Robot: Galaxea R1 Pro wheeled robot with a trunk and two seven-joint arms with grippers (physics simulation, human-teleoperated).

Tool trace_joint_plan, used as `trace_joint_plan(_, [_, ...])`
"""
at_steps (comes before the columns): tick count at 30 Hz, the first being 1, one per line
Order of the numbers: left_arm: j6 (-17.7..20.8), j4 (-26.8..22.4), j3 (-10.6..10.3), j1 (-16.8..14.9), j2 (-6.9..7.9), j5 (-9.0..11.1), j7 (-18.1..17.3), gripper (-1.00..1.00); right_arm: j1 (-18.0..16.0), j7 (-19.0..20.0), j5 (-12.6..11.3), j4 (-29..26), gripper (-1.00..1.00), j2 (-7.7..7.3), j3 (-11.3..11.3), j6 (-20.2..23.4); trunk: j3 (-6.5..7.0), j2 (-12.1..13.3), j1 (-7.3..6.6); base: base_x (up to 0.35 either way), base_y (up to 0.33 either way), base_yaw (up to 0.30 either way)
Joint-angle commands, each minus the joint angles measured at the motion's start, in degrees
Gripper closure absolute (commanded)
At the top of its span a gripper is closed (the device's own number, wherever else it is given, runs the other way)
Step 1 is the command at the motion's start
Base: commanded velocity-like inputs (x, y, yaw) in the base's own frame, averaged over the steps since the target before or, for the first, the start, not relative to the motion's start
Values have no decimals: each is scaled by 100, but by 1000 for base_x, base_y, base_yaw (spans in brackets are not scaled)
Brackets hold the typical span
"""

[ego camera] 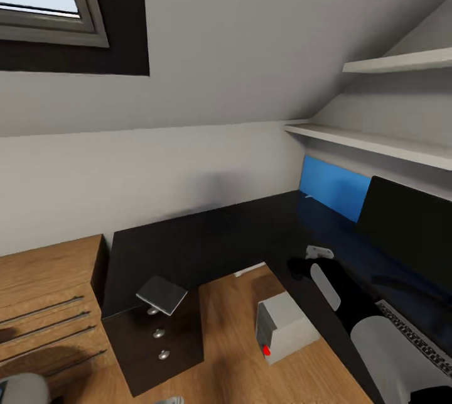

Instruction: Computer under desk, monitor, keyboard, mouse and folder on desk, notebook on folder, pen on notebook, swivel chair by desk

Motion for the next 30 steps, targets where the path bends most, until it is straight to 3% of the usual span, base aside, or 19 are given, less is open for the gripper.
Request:
trace_joint_plan(1, [11, -8, -39, -5, -1, 28, 52, -100, -3, -48, -67, -6, 100, -7, 30, 8, -3, -7, 3, -33, 0, -281])
trace_joint_plan(13, [8, 5, -32, -5, -20, 27, 58, -100, -3, -48, -57, -6, 100, -7, 29, 8, 0, -7, 3, -5, 0, -279])
trace_joint_plan(22, [8, 5, -39, -5, -27, 27, 59, -100, -3, -57, -59, -6, 100, -4, 36, 8, -8, -7, 3, 0, 0, -48])
trace_joint_plan(30, [8, 5, -40, -5, -28, 27, 59, -100, -3, -61, -47, -3, 100, -7, 33, 14, -8, -7, 3, 0, 0, -265])
